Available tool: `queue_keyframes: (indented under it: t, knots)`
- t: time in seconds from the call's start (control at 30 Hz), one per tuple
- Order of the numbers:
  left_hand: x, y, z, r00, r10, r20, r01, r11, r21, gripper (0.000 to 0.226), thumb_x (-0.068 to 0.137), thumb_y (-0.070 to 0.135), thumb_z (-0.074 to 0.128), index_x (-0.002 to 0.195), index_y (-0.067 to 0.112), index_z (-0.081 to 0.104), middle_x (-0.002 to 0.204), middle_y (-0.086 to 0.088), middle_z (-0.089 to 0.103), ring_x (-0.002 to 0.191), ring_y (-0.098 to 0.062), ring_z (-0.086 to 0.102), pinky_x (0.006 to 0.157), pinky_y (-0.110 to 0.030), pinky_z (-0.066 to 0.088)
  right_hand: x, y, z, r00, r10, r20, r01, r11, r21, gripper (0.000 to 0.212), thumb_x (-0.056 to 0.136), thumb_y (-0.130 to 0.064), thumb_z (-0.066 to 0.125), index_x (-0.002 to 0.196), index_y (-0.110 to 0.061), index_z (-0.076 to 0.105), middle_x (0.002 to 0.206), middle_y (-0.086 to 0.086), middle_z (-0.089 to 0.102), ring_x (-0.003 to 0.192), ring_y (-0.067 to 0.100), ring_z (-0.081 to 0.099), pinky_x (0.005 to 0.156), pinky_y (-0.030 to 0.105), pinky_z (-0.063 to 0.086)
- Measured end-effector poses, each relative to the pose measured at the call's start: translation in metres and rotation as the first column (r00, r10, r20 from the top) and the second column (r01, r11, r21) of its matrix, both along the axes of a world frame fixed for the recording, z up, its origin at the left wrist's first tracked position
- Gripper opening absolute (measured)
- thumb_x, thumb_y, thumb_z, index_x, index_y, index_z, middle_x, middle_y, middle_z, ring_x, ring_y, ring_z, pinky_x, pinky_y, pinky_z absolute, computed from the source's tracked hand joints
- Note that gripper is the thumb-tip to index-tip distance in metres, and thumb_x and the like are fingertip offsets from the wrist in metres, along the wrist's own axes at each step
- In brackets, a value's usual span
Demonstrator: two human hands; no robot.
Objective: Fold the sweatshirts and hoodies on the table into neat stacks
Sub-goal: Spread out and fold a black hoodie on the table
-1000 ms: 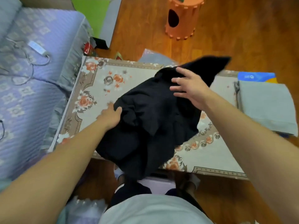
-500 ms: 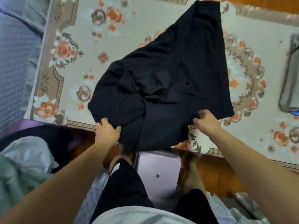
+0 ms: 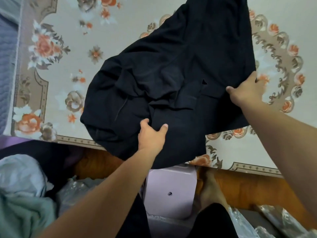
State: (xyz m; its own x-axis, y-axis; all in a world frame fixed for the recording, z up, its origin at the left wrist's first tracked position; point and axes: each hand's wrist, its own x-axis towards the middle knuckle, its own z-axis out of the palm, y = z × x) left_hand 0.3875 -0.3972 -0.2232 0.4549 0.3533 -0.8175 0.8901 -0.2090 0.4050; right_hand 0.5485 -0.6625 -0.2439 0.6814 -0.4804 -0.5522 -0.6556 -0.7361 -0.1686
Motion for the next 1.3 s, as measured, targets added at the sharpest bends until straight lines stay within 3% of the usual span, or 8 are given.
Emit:
queue_keyframes:
  t: [0.33, 0.57, 0.67, 0.77, 0.87, 1.0, 1.17, 1.3]
  knots:
    - [-0.013, 0.016, 0.038, 0.712, -0.702, 0.033, 0.697, 0.700, -0.157, 0.016, 0.092, 0.013, 0.063, 0.091, 0.028, 0.069, 0.092, 0.009, 0.072, 0.087, -0.008, 0.066, 0.079, -0.018, 0.051, -0.032, -0.042, 0.019, 0.993, 0.053, -0.101, -0.048, 0.998, 0.049, 0.060, 0.095, -0.026, 0.063, 0.142, -0.005, 0.032, 0.136, 0.024, 0.047, 0.125, 0.047, 0.049, 0.098, 0.051, 0.044]
    - [-0.017, 0.076, 0.099, 0.975, -0.211, 0.069, 0.186, 0.947, 0.261, 0.009, 0.097, 0.018, 0.061, 0.106, 0.017, 0.064, 0.106, -0.006, 0.069, 0.104, -0.032, 0.064, 0.095, -0.048, 0.052, -0.070, -0.033, 0.116, 0.932, -0.336, -0.138, 0.363, 0.835, 0.414, 0.008, 0.085, -0.009, 0.047, 0.086, -0.005, 0.055, 0.080, 0.015, 0.052, 0.067, 0.027, 0.048, 0.057, 0.036, 0.038]
    - [-0.003, 0.085, 0.145, 0.973, -0.158, 0.170, 0.059, 0.877, 0.477, 0.035, 0.094, 0.026, 0.062, 0.128, 0.028, 0.053, 0.128, -0.012, 0.056, 0.120, -0.037, 0.055, 0.105, -0.054, 0.048, -0.081, -0.011, 0.206, 0.911, -0.387, -0.143, 0.396, 0.722, 0.567, 0.009, 0.090, -0.003, 0.048, 0.086, -0.010, 0.053, 0.072, 0.008, 0.051, 0.055, 0.020, 0.050, 0.049, 0.027, 0.035]
    - [0.008, 0.051, 0.212, 0.799, -0.538, 0.270, 0.464, 0.836, 0.293, 0.082, 0.083, 0.040, 0.078, 0.153, 0.033, 0.036, 0.152, -0.002, 0.035, 0.144, -0.021, 0.032, 0.120, -0.041, 0.030, -0.088, 0.032, 0.281, 0.950, -0.290, -0.116, 0.280, 0.625, 0.729, 0.020, 0.091, -0.002, 0.053, 0.079, -0.015, 0.045, 0.055, 0.000, 0.035, 0.032, 0.009, 0.031, 0.040, 0.024, 0.023]
    - [0.018, -0.012, 0.279, 0.482, -0.707, 0.518, 0.773, 0.621, 0.130, 0.100, 0.080, 0.038, 0.084, 0.158, 0.038, 0.022, 0.159, 0.009, 0.031, 0.146, -0.003, 0.027, 0.119, -0.029, 0.029, -0.086, 0.084, 0.331, 0.984, -0.166, -0.062, 0.144, 0.546, 0.825, 0.014, 0.093, -0.007, 0.057, 0.081, -0.014, 0.052, 0.054, 0.000, 0.043, 0.039, 0.011, 0.036, 0.043, 0.024, 0.026]
    - [0.044, -0.025, 0.310, 0.686, -0.349, 0.638, 0.291, 0.936, 0.199, 0.039, 0.095, 0.013, 0.060, 0.125, 0.038, 0.056, 0.108, 0.023, 0.061, 0.104, -0.001, 0.060, 0.090, -0.028, 0.052, -0.067, 0.118, 0.365, 0.995, -0.046, 0.089, -0.059, 0.452, 0.890, 0.014, 0.098, -0.007, 0.053, 0.100, -0.011, 0.066, 0.069, 0.002, 0.059, 0.049, 0.011, 0.048, 0.047, 0.024, 0.035]
    - [0.052, 0.004, 0.328, 0.819, -0.208, 0.534, 0.242, 0.970, 0.006, 0.043, 0.104, 0.006, 0.045, 0.098, 0.041, 0.069, 0.099, 0.012, 0.072, 0.097, -0.011, 0.067, 0.079, -0.029, 0.053, -0.094, 0.105, 0.329, 0.887, 0.293, 0.357, -0.461, 0.611, 0.643, 0.075, 0.087, -0.026, 0.073, 0.149, -0.032, 0.033, 0.134, -0.009, 0.040, 0.118, 0.010, 0.044, 0.095, 0.030, 0.043]
    - [0.047, 0.008, 0.352, 0.728, -0.278, 0.626, 0.371, 0.928, -0.020, 0.028, 0.102, 0.006, 0.054, 0.105, 0.024, 0.076, 0.101, 0.002, 0.076, 0.099, -0.016, 0.071, 0.095, -0.043, 0.058, -0.131, 0.133, 0.298, 0.882, 0.302, 0.363, -0.472, 0.556, 0.684, 0.056, 0.077, -0.024, 0.078, 0.127, -0.022, 0.051, 0.112, -0.006, 0.058, 0.103, 0.011, 0.056, 0.087, 0.037, 0.051]
